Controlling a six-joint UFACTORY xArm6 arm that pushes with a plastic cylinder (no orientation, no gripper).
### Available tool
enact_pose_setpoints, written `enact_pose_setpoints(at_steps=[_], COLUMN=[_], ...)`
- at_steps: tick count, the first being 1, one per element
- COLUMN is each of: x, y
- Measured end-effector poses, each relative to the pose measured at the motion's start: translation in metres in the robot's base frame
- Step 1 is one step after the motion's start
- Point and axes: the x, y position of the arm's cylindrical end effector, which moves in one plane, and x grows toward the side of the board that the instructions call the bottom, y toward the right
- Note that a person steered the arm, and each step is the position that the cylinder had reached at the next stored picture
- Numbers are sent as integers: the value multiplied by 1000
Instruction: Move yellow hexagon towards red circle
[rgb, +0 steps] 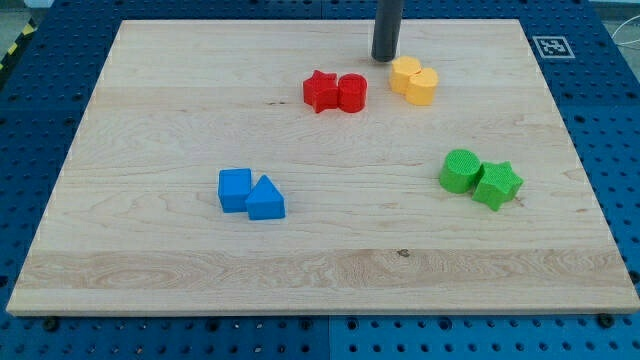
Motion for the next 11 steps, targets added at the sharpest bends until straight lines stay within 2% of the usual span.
enact_pose_setpoints(at_steps=[1, 2, 6, 10, 11], x=[-10, -2, 62, 58, 37], y=[19, 39, 34, -18, -18])
